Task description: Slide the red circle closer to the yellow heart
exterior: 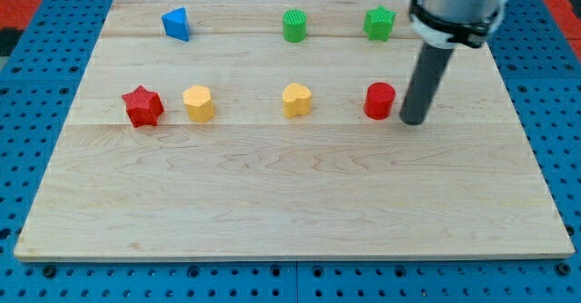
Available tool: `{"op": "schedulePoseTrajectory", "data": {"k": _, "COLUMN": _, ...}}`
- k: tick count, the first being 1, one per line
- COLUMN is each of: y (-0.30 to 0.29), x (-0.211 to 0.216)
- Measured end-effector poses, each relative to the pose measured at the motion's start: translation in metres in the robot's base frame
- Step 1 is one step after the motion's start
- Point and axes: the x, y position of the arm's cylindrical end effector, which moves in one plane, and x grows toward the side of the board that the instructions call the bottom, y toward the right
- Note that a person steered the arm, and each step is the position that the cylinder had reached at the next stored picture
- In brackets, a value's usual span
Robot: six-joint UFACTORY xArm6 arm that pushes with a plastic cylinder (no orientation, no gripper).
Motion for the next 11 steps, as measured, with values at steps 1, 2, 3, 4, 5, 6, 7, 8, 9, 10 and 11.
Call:
{"op": "schedulePoseTrajectory", "data": {"k": 1, "y": 0.002, "x": -0.001}}
{"op": "schedulePoseTrajectory", "data": {"k": 2, "y": 0.002, "x": -0.001}}
{"op": "schedulePoseTrajectory", "data": {"k": 3, "y": 0.008, "x": -0.008}}
{"op": "schedulePoseTrajectory", "data": {"k": 4, "y": 0.009, "x": -0.021}}
{"op": "schedulePoseTrajectory", "data": {"k": 5, "y": 0.003, "x": -0.026}}
{"op": "schedulePoseTrajectory", "data": {"k": 6, "y": -0.016, "x": -0.014}}
{"op": "schedulePoseTrajectory", "data": {"k": 7, "y": -0.050, "x": -0.010}}
{"op": "schedulePoseTrajectory", "data": {"k": 8, "y": -0.060, "x": -0.019}}
{"op": "schedulePoseTrajectory", "data": {"k": 9, "y": -0.060, "x": -0.020}}
{"op": "schedulePoseTrajectory", "data": {"k": 10, "y": -0.057, "x": -0.024}}
{"op": "schedulePoseTrajectory", "data": {"k": 11, "y": -0.056, "x": -0.024}}
